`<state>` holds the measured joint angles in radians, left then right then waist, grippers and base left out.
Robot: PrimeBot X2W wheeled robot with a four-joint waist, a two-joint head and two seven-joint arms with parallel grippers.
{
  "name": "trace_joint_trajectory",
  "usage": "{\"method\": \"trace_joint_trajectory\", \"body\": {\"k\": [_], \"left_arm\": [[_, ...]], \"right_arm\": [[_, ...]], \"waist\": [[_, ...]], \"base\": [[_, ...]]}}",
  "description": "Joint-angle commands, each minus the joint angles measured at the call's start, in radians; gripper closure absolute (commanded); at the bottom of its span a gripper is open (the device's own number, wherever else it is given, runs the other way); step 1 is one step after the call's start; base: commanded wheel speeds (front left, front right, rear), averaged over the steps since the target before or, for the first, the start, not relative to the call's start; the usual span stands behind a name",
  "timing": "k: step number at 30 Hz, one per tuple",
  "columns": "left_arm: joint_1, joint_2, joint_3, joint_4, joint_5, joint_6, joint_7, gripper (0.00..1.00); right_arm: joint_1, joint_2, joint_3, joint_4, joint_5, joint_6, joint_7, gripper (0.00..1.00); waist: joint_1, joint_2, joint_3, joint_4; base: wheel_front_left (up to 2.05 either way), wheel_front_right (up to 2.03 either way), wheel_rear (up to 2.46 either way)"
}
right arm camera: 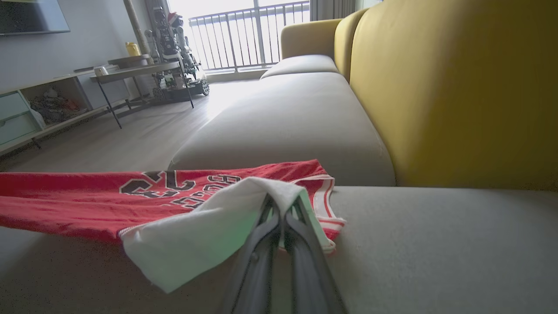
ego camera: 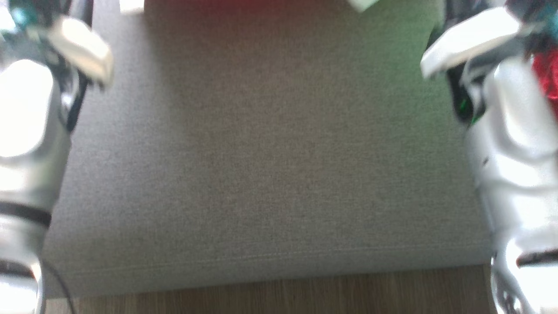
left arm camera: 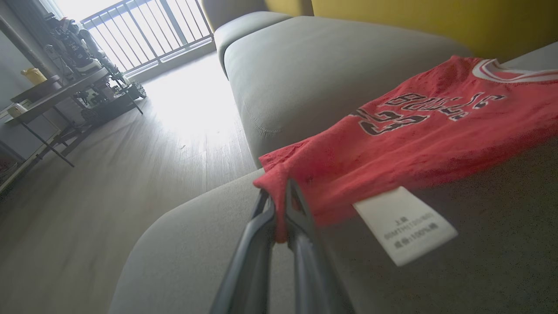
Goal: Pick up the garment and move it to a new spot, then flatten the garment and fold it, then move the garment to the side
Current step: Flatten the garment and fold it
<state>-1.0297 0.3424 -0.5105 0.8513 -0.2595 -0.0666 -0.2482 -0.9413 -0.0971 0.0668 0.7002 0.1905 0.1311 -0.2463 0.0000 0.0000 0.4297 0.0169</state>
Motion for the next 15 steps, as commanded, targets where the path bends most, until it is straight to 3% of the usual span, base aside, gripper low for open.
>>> {"method": "trace_joint_trajectory", "body": {"k": [1, 10, 15], "left_arm": [[-0.011, 0.063, 0.023, -0.019, 0.010, 0.015, -0.010, 1.00], [0.207, 0.105, -0.083, -0.030, 0.101, 0.035, -0.013, 1.00], [0.269, 0.103, -0.116, -0.054, 0.127, 0.057, -0.013, 1.00]], "right_arm": [[0.010, 0.010, 0.023, -0.026, 0.022, 0.000, 0.003, 1.00], [0.216, -0.065, 0.128, 0.028, 0.175, 0.000, 0.107, 1.00], [0.286, -0.098, 0.122, 0.045, 0.231, 0.000, 0.161, 1.00]], "waist": [[0.0000, 0.0000, -0.041, -0.006], [0.0000, 0.0000, -0.166, -0.022], [0.0000, 0.0000, -0.209, -0.022]], "base": [[0.00, 0.00, 0.00], [0.00, 0.00, 0.00], [0.00, 0.00, 0.00]]}}
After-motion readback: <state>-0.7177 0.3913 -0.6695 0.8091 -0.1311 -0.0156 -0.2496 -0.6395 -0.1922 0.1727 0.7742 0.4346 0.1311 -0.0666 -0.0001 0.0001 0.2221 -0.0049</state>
